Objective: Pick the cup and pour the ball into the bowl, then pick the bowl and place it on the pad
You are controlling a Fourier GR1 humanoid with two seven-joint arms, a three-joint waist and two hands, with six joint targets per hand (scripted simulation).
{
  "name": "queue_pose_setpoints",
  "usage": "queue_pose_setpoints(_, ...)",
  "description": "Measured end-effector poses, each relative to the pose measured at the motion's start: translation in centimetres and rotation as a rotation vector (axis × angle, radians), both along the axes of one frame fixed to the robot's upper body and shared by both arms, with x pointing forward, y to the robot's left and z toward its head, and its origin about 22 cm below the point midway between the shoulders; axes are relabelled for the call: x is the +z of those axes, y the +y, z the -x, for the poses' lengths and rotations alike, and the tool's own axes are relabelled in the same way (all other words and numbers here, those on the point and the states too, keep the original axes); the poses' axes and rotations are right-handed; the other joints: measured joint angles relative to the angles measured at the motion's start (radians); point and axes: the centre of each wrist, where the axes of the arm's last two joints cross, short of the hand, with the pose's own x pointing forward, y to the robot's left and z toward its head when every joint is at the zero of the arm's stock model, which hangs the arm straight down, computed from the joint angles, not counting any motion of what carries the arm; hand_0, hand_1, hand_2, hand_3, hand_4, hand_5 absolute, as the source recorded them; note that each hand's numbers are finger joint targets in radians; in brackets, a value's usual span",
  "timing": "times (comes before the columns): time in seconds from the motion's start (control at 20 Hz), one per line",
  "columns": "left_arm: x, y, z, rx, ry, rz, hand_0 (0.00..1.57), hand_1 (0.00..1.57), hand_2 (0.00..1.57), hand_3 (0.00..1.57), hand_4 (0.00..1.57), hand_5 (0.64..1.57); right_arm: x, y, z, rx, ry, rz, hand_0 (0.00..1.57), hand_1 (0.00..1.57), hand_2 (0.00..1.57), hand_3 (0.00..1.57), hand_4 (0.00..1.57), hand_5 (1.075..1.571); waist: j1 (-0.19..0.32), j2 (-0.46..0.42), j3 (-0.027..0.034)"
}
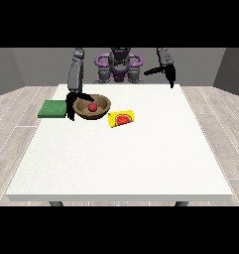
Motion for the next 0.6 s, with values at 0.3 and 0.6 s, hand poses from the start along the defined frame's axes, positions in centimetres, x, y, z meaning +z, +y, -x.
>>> queue_pose_setpoints(0.3, 1.6, -1.1, 0.0, -0.055, -0.044, 0.004, 0.0, 0.0, 0.0, 0.0, 0.6, 1.544, -1.0, -1.8, 1.8, -0.152, 0.054, 0.195, 1.57, 1.57, 1.57, 1.51, 0.94, 1.549, 0.058, 0.014, -0.029)
queue_pose_setpoints(0.6, 1.0, -1.1, -0.2, -0.077, -0.018, 0.004, 0.0, 0.0, 0.0, 0.0, 0.93, 1.436, -0.4, -3.1, 2.0, -0.245, 0.198, 0.441, 1.57, 1.57, 1.57, 1.18, 0.89, 1.567, 0.093, -0.017, -0.0291)
